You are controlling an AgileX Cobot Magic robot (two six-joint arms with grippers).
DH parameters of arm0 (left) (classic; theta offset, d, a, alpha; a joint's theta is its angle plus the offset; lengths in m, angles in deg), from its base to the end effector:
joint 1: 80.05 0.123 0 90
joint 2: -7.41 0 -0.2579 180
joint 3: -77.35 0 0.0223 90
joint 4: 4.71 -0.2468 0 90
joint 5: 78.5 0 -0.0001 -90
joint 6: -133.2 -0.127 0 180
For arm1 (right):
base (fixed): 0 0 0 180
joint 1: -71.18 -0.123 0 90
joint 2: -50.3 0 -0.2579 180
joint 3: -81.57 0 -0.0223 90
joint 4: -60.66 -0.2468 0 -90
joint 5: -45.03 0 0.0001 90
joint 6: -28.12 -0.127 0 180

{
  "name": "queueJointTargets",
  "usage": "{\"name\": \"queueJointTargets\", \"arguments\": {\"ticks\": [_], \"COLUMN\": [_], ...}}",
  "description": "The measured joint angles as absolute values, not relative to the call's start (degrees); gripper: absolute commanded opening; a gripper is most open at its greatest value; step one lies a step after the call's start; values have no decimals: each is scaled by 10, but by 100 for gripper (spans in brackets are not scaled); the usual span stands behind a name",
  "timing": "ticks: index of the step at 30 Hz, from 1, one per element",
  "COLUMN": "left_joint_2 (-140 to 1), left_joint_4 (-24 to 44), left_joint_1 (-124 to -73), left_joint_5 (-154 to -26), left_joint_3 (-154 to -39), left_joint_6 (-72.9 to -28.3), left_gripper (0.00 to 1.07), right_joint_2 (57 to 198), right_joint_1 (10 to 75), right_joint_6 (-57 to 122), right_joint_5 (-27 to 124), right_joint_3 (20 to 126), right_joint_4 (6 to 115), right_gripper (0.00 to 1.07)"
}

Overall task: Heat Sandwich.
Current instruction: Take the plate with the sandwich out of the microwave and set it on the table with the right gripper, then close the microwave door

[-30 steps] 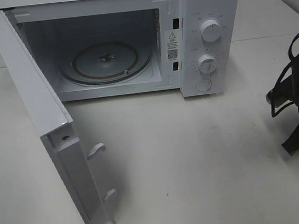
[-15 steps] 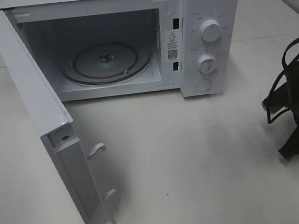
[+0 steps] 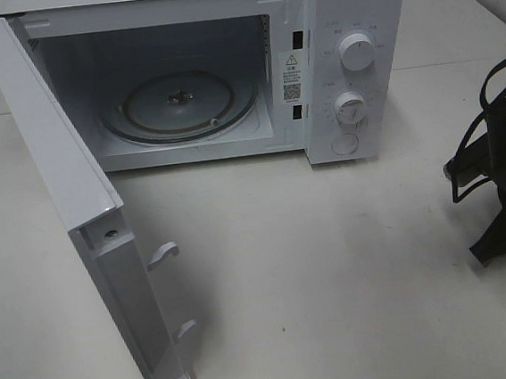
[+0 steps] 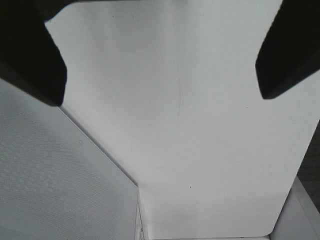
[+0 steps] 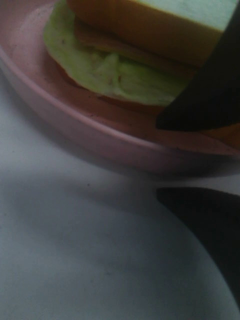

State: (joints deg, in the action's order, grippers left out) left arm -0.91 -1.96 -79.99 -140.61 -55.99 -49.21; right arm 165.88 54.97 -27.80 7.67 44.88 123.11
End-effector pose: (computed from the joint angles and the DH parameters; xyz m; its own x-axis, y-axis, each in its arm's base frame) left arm 0.0471 -0.0053 0.2624 -0.4542 0.0191 -0.8907 0.0456 0.9990 -0.0018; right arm 0.2700 0.0073 0.0416 -0.9479 -0.2879 -0.1366 -0.1742 0.8271 -0.5344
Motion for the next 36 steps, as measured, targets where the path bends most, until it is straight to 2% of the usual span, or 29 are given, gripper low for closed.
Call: {"name": "queueJointTargets", "arguments": {"ticks": [12,17,19,23,36], "left_joint_2": [-9,-9,-9,-9,-9], "left_joint_4": [-20,-20,-20,-20,-20], "left_joint_1": [-800,-800,-800,-800,-800], "left_joint_5": [-1406,-1406,-1406,-1406,-1406], "left_joint_3": [-560,-560,-560,-560,-560], "left_joint_6": [-492,-492,-492,-492,-492], "left_gripper": [98,98,98,98,98], "right_joint_2": [1585,1542,1510,1465,1328], "right_joint_1": [550,550,550,550,550], "right_joint_6": [-173,-128,-93,-33,119], "right_joint_5": [97,97,97,96,84], "right_joint_3": [448,448,448,448,448], "right_joint_4": [1136,1091,1058,1001,813], "right_gripper": [57,67,74,80,77]}}
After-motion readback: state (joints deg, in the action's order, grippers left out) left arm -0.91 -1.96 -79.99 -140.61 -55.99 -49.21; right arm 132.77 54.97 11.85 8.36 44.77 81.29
